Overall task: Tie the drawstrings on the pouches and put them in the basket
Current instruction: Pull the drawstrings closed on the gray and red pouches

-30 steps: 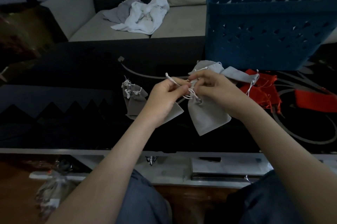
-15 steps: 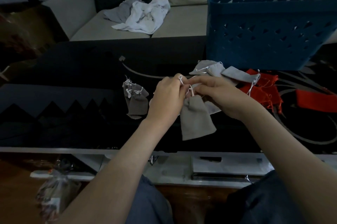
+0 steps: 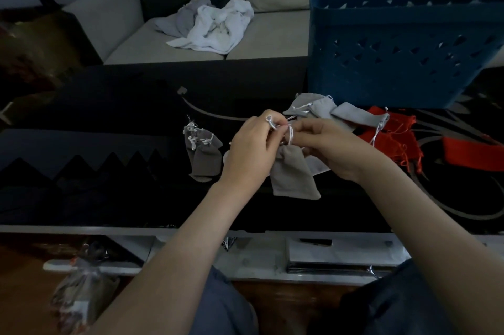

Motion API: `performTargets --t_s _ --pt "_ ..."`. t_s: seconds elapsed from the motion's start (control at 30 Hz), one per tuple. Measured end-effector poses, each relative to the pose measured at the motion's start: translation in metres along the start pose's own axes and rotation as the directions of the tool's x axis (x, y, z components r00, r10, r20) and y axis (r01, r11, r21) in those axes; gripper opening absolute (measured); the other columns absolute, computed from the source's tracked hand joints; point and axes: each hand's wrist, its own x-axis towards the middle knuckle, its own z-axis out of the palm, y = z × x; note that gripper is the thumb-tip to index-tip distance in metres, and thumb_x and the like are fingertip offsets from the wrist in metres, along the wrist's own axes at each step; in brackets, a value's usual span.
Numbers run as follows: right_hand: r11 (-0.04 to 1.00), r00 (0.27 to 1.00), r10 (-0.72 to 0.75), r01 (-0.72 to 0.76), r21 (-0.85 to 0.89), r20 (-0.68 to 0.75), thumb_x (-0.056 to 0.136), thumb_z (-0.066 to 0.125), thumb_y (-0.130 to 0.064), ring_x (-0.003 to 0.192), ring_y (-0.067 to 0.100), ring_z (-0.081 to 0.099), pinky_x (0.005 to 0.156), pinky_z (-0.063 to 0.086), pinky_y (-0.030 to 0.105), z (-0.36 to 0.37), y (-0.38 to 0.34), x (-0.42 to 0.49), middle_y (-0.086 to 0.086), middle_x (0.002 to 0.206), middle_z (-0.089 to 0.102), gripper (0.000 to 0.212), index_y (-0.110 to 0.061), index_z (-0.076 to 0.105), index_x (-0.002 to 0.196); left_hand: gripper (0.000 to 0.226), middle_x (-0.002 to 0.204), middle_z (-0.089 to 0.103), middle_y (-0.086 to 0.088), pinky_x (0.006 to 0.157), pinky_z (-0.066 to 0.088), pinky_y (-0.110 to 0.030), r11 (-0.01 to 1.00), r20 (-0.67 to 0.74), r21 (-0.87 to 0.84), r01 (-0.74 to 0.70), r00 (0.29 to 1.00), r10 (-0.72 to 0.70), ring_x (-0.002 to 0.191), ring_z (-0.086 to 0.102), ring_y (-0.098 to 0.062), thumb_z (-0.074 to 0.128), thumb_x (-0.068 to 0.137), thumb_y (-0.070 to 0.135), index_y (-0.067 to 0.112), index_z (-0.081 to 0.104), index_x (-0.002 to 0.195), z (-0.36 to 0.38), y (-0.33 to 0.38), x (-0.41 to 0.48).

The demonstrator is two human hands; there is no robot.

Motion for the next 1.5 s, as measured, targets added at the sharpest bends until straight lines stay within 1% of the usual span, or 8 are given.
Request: performTargets --t_s 0.23,0.37,0.57,0.83,0.97,1.1,1.3,1.5 --pt "0.994 0.992 -0.045 0.057 0.096 -0.121 0.093 0.053 -0.008 0.073 0.006 0.06 0.068 0.042 0.021 -0.0014 -0.0031 0.0022 0.0 0.08 0.065 0.012 -0.014 0.058 0.083 0.021 0.082 0.059 0.01 0.069 0.042 -0.015 0.999 -0.039 0.032 -0.014 0.999 0.015 0.077 0.056 -0.009 0.05 0.095 0.018 0.013 0.068 0.104 0.0015 -0.0021 -0.0005" --pt "0.976 0.975 -0.08 0.118 0.183 -0.205 0.097 0.047 -0.011 0.093 0.014 0.066 0.077 0.044 0.024 -0.0026 -0.0037 0.0041 0.006 0.099 0.071 0.018 -0.017 0.055 0.082 0.022 0.083 0.059 0.005 0.066 0.039 -0.008 0.997 -0.044 -0.037 0.066 0.997 -0.068 0.072 0.052 -0.003 0.049 0.097 0.015 0.013 0.068 0.107 0.0002 -0.0037 0.0003" --pt "0.917 0.987 -0.072 0.122 0.379 -0.141 0.091 0.051 0.003 0.074 0.009 0.067 0.069 0.054 0.019 -0.0004 -0.0057 0.0025 0.001 0.082 0.072 0.018 -0.007 0.052 0.106 0.016 0.089 0.068 -0.004 0.072 0.047 -0.022 0.992 -0.002 -0.088 0.095 0.995 -0.096 0.083 0.062 -0.013 0.053 0.096 0.016 0.013 0.067 0.103 0.0021 -0.0046 0.0018" --pt "0.897 0.975 -0.061 0.148 0.417 -0.214 0.089 0.052 0.005 0.072 0.012 0.068 0.069 0.056 0.023 -0.0014 -0.0071 0.0035 0.006 0.077 0.062 0.017 -0.007 0.053 0.101 0.015 0.09 0.069 0.001 0.074 0.048 -0.022 0.988 0.005 -0.13 0.087 0.996 -0.087 0.084 0.062 -0.01 0.054 0.096 0.015 0.013 0.068 0.099 0.0023 -0.0031 0.0018" --pt "0.932 0.985 -0.018 0.078 0.354 -0.17 0.09 0.054 0.001 0.081 0.014 0.068 0.069 0.056 0.024 -0.0007 -0.004 0.0031 0.012 0.089 0.063 0.025 -0.005 0.053 0.115 0.014 0.089 0.068 0.001 0.071 0.043 -0.012 0.98 0.006 -0.155 0.123 0.992 -0.124 0.08 0.061 -0.005 0.055 0.095 0.014 0.015 0.068 0.098 0.0016 -0.002 0.002" --pt "0.985 0.998 0.054 -0.049 0.164 -0.029 0.097 0.049 -0.01 0.101 0.021 0.064 0.09 0.051 0.032 0.0006 -0.0028 0.002 0.014 0.108 0.066 0.023 -0.01 0.061 0.116 0.012 0.092 0.067 0.0 0.075 0.044 -0.01 0.988 -0.017 -0.131 0.076 0.997 -0.079 0.086 0.061 -0.004 0.057 0.093 0.014 0.016 0.068 0.099 0.0029 -0.0004 0.0011" --pt "0.996 0.999 0.019 -0.022 0.081 0.038 0.095 0.05 -0.007 0.08 0.002 0.062 0.061 0.048 0.012 -0.0004 -0.0056 -0.002 0.003 0.097 0.064 0.015 -0.01 0.063 0.102 0.012 0.085 0.057 0.007 0.073 0.037 -0.003 0.999 -0.118 -0.016 0.029 0.993 -0.031 0.077 0.051 0.007 0.06 0.092 0.013 0.015 0.069 0.099 0.0005 0.0012 -0.0006" --pt "0.99 0.994 -0.065 0.076 0.121 -0.091 0.094 0.047 0.001 0.072 0.003 0.059 0.068 0.048 0.015 -0.0014 -0.0054 0.0002 0.007 0.083 0.056 0.019 -0.011 0.06 0.099 0.018 0.086 0.064 0.001 0.071 0.038 -0.006 0.998 -0.123 -0.056 0.028 0.992 -0.035 0.076 0.052 -0.005 0.052 0.096 0.018 0.012 0.069 0.099 0.0001 0.001 0.001"
